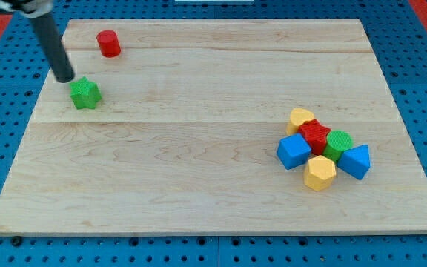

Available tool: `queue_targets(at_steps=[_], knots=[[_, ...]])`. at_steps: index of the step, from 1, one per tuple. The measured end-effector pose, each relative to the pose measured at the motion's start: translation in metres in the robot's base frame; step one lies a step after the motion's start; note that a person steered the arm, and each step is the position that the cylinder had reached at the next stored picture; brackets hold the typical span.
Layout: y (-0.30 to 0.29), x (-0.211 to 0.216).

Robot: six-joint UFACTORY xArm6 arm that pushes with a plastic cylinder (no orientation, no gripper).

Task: Push the green star into the blue cube

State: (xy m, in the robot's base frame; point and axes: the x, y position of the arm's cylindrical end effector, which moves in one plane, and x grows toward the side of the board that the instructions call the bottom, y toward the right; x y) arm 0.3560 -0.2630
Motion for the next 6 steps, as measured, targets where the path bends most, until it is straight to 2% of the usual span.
queue_targets(at_steps=[1,2,3,4,5,6], knots=[[0.052,0.024],[0.1,0.073],[0.117,0.117],[0.169,0.132],[0.261,0.134],[0.305,0.134]])
